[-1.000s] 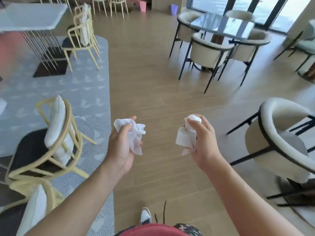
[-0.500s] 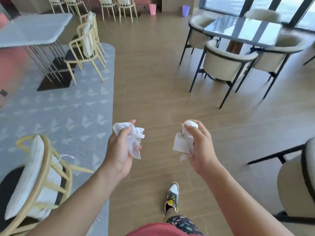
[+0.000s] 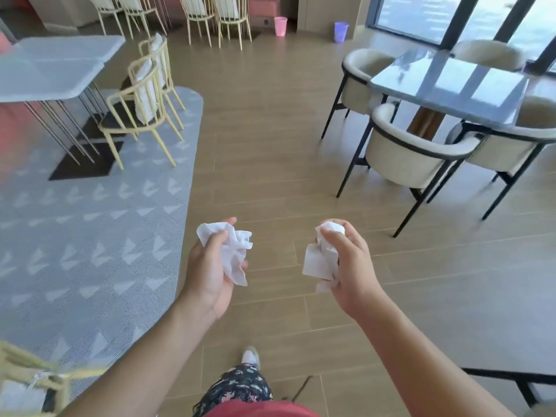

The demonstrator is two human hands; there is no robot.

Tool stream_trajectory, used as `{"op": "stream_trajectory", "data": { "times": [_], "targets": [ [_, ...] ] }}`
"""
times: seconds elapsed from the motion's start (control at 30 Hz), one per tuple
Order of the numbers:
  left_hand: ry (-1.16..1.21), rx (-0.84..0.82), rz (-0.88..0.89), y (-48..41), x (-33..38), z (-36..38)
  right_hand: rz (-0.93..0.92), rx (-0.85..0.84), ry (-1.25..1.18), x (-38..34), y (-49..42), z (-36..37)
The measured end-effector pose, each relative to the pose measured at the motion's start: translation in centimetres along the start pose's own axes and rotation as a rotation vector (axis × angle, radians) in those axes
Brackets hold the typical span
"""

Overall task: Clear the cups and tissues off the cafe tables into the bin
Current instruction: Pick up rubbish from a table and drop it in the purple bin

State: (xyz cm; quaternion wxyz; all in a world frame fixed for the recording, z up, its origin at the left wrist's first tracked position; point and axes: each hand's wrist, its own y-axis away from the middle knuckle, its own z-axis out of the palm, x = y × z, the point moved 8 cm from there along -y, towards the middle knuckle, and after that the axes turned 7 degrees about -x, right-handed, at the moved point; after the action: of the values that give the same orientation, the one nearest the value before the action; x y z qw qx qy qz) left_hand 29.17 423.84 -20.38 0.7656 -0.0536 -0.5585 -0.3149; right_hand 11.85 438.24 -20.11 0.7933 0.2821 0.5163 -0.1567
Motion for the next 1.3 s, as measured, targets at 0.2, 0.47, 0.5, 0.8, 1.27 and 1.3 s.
{"op": "stream_trajectory", "data": {
  "times": [0.2, 0.47, 0.5, 0.8, 1.27, 1.3],
  "targets": [
    [0.002, -0.025, -0.039, -13.8, 0.2, 3.8, 0.008, 0.021, 0.011, -2.7, -13.5, -2.2],
    [-0.012, -0.06, -0.023, -35.9, 5.0, 9.6, -0.017, 0.047, 0.023, -10.8, -34.5, -2.9],
    [-0.016, -0.068, -0.021, -38.3, 5.9, 10.5, -0.019, 0.054, 0.022, -11.9, -36.8, -3.1],
    [-0.031, -0.129, -0.039, -58.9, 9.1, 17.9, -0.033, 0.115, 0.025, -19.3, -57.0, -7.2],
    [-0.012, -0.014, -0.048, -91.5, 12.5, 33.7, 0.051, -0.007, 0.053, -33.9, -93.0, -15.9],
    [-0.005, -0.005, -0.043, -93.5, 13.0, 34.5, 0.057, -0.016, 0.061, -35.0, -95.2, -16.1]
  ]
}}
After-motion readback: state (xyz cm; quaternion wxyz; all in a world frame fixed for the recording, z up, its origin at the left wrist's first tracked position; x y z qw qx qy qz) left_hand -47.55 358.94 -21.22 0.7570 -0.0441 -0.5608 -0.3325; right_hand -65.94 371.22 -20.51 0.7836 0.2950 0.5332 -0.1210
